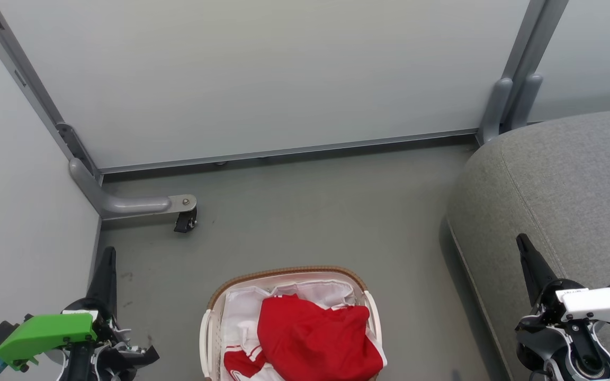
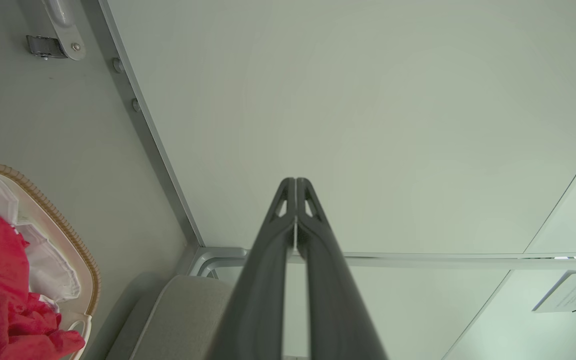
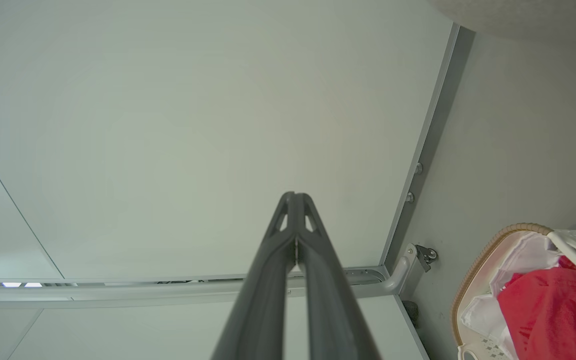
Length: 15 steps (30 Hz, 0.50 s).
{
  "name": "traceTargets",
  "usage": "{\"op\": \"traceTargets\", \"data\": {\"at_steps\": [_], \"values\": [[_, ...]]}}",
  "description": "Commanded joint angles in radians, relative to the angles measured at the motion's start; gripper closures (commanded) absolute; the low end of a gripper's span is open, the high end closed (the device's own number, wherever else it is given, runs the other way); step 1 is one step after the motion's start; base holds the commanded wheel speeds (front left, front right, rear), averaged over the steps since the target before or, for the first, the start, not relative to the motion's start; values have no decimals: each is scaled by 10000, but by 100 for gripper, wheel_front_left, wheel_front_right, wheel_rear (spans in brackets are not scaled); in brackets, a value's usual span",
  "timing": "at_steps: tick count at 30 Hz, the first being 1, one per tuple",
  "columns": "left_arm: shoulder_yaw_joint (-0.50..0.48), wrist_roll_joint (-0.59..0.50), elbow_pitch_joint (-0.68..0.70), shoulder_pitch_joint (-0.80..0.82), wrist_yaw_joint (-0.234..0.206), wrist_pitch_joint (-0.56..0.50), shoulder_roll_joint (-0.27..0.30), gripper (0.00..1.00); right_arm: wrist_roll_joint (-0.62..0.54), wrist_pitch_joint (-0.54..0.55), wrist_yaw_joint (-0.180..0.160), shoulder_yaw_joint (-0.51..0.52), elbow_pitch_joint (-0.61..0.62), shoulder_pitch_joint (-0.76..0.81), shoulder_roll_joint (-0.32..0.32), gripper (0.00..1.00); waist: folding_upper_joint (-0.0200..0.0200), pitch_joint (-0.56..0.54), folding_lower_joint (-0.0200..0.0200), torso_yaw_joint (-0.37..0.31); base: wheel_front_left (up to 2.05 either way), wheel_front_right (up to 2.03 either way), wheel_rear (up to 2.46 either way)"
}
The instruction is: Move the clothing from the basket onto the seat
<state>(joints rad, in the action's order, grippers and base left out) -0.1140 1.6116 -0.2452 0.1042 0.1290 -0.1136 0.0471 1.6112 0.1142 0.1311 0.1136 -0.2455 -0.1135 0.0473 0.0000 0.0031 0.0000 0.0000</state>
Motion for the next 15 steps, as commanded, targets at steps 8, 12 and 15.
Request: {"op": "traceTargets", "data": {"at_steps": [8, 12, 15], "values": [[-17, 29, 19, 95, 43, -35, 63, 100, 36, 27, -7, 15, 31, 108, 59, 100, 0, 0, 0, 0, 0, 0, 0], [32, -3, -287, -182, -4, 5, -56, 0, -3, -4, -2, -24, -280, 110, -96, 0, 0, 0, 0, 0, 0, 0, 0], [181, -47, -320, -264, -3, 123, -62, 0, -57, -121, -2, -114, -331, 183, -110, 0, 0, -6, 0, 0, 0, 0, 0]]}}
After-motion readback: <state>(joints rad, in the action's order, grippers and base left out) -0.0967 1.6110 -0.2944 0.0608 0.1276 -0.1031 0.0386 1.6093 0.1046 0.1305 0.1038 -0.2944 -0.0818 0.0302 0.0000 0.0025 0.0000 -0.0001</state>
